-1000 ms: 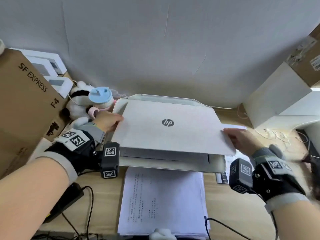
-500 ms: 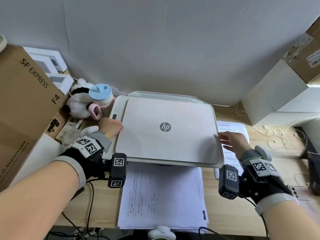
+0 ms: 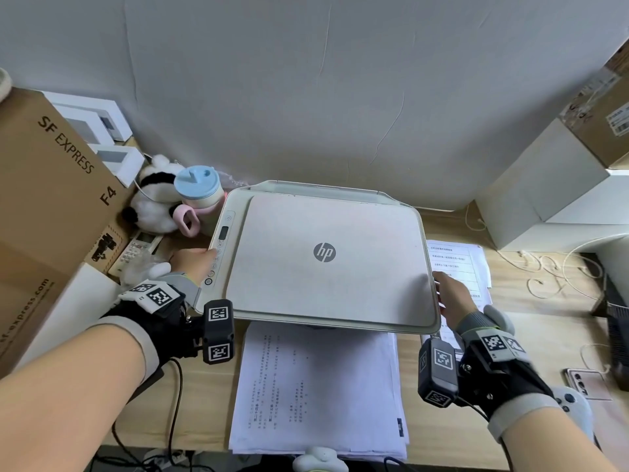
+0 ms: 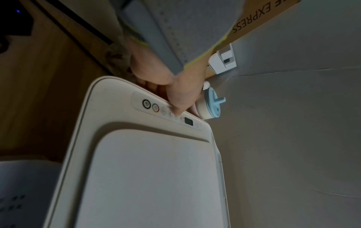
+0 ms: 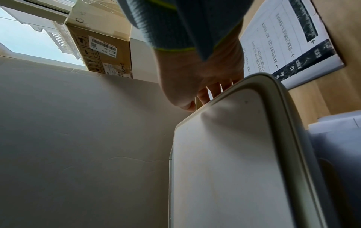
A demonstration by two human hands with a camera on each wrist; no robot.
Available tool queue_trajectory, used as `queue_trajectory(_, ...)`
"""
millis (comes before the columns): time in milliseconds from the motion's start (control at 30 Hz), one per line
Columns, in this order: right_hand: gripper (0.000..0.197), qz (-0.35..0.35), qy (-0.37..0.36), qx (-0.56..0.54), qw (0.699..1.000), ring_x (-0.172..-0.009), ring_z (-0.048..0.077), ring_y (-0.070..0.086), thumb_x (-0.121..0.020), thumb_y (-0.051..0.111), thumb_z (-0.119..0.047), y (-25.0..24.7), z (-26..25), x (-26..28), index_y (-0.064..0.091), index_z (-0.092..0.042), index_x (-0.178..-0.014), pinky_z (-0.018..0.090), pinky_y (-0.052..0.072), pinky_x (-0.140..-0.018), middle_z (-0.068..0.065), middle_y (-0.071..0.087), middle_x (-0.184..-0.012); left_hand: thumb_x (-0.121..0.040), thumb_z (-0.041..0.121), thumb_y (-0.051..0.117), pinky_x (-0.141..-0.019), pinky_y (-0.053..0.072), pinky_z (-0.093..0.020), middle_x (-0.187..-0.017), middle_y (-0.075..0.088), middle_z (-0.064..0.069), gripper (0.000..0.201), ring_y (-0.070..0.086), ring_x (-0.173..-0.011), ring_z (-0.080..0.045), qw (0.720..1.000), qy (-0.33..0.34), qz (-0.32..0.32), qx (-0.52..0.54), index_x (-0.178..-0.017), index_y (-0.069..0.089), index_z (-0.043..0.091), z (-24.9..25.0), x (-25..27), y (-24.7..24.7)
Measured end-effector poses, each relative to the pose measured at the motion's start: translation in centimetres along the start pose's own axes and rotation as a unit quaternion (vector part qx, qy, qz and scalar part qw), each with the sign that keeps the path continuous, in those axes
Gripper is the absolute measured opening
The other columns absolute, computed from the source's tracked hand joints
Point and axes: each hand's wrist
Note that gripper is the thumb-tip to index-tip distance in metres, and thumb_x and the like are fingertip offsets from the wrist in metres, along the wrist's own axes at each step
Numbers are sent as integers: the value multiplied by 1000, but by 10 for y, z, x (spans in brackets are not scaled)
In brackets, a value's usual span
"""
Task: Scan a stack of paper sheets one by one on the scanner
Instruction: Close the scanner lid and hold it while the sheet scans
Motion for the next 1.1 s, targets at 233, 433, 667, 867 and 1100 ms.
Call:
queue_trajectory(233, 20, 1, -1, 2, 1000, -78, 23, 45, -87, 44, -20, -1, 1, -1, 58, -12, -76, 32, 33, -69, 7, 55, -81, -89, 20, 59, -46, 36, -21, -58, 46, -1, 27, 43, -59, -21, 1000, 0, -4, 5, -64, 56, 10, 4, -3, 4)
queue_trajectory(433, 21, -2, -2, -9, 1000, -72, 24, 45, -88, 43, -18, -1, 1, 2, 58, -11, -75, 30, 35, -64, 5, 55, -76, -91, 28, 47, -79, 39, -35, -85, 57, -20, 36, 51, -85, -33, 999, -35, 14, 29, -68, 54, 1, -3, -5, 0)
queue_trajectory(667, 19, 12, 16, -38, 999, -63, 20, 41, -90, 45, -17, -6, 15, 12, 57, -12, -76, 27, 30, -55, 5, 50, -72, -96, 29, 40, -95, 41, -40, -111, 62, -29, 43, 55, -109, -40, 999, -34, 20, 37, -90, 64, -6, -18, 6, -1)
queue_trajectory(867, 13, 22, 39, -63, 997, -59, 19, 39, -89, 44, -11, -7, 31, 26, 52, -13, -79, 26, 34, -55, 7, 44, -69, -94, 36, 50, -95, 44, -40, -112, 66, -20, 42, 59, -109, -37, 995, -23, 16, 96, -104, 69, 0, -35, 17, -1)
queue_trajectory(1100, 21, 27, 29, -123, 992, -70, 16, 51, -94, 45, -22, -5, 45, 44, 54, -14, -77, 29, 48, -66, 4, 55, -78, -94, 36, 52, -94, 43, -36, -116, 66, -18, 40, 58, -109, -35, 995, 2, 17, 94, -115, 67, 5, -43, 30, -5)
Point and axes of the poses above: each hand's wrist, its own x-axis away from the middle knuckle, its own y-axis out of the palm, z = x × y
